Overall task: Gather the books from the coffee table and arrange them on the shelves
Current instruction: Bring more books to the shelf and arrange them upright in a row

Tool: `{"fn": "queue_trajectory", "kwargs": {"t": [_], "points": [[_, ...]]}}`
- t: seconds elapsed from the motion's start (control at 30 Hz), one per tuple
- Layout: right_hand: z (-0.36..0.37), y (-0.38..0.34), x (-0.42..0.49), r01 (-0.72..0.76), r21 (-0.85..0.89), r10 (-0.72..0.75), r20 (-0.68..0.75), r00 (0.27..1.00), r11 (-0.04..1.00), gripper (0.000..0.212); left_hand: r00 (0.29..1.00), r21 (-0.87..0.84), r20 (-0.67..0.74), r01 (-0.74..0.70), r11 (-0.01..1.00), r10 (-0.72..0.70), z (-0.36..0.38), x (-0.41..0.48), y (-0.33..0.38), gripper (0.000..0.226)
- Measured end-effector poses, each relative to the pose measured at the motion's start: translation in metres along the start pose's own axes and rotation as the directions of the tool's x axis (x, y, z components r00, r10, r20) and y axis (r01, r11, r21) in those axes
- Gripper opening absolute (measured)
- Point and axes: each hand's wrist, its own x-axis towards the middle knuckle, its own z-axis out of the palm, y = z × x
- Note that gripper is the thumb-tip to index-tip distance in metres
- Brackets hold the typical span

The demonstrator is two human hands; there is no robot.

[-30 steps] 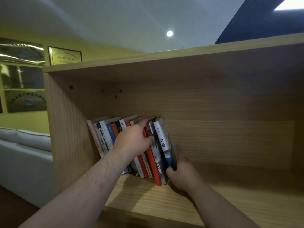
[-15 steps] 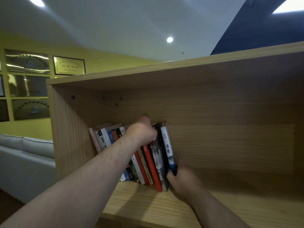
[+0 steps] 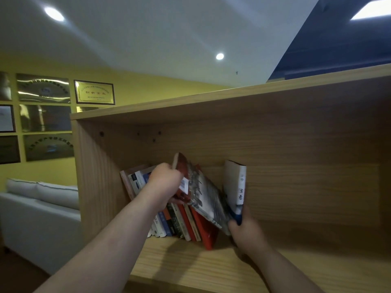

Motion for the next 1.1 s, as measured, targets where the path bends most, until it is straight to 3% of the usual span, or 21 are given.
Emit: {"fn": "queue_trajectory", "kwargs": {"t": [0.13, 0.23, 0.33, 0.47, 0.57, 0.63, 0.7, 0.83, 0.9, 1.0, 1.1], "points": [[-0.002, 0.000, -0.002, -0.043, 0.180, 0.051, -0.038, 0.998, 0.983, 0.043, 0.987, -0.338, -0.156, -0.085, 0.937, 0.033, -0.003, -0.021, -0.023, 0.007], [-0.007, -0.005, -0.005, -0.070, 0.356, 0.114, -0.104, 0.988, 0.932, 0.034, 0.993, -0.497, -0.105, -0.103, 0.861, 0.058, 0.016, -0.036, -0.037, 0.021], [-0.023, -0.011, -0.018, -0.060, 0.462, 0.156, -0.173, 0.972, 0.885, 0.037, 0.997, -0.613, -0.032, -0.075, 0.787, 0.069, 0.039, -0.050, -0.041, 0.020], [-0.050, -0.010, -0.047, -0.066, 0.500, 0.184, -0.190, 0.964, 0.863, 0.038, 0.990, -0.787, 0.142, 0.117, 0.606, -0.007, 0.065, -0.064, -0.042, 0.022], [-0.076, -0.014, -0.064, -0.004, 0.529, 0.146, -0.227, 0.963, 0.849, 0.035, 0.946, -0.803, 0.287, 0.322, 0.501, -0.148, 0.082, -0.077, -0.040, 0.013], [-0.092, -0.016, -0.067, 0.036, 0.593, 0.148, -0.259, 0.954, 0.805, 0.038, 0.906, -0.736, 0.338, 0.422, 0.529, -0.253, 0.094, -0.085, -0.042, 0.005], [-0.105, -0.018, -0.069, 0.044, 0.704, 0.180, -0.241, 0.954, 0.708, 0.041, 0.877, -0.611, 0.348, 0.479, 0.630, -0.330, 0.104, -0.091, -0.047, 0.008], [-0.115, -0.014, -0.076, 0.026, 0.722, 0.179, -0.206, 0.962, 0.691, 0.042, 0.825, -0.402, 0.433, 0.537, 0.742, -0.362, 0.120, -0.094, -0.054, 0.001], [-0.111, -0.017, -0.078, 0.030, 0.681, 0.155, -0.209, 0.966, 0.732, 0.031, 0.818, -0.360, 0.451, 0.533, 0.766, -0.357, 0.125, -0.092, -0.054, 0.005], [-0.101, -0.024, -0.068, 0.075, 0.474, 0.116, -0.362, 0.925, 0.877, 0.033, 0.851, -0.327, 0.429, 0.460, 0.826, -0.304, 0.129, -0.089, -0.057, 0.009], [-0.088, -0.036, -0.058, 0.093, 0.361, 0.087, -0.452, 0.888, 0.928, 0.029, 0.891, -0.200, 0.372, 0.351, 0.915, -0.260, 0.116, -0.082, -0.066, 0.018]]}}
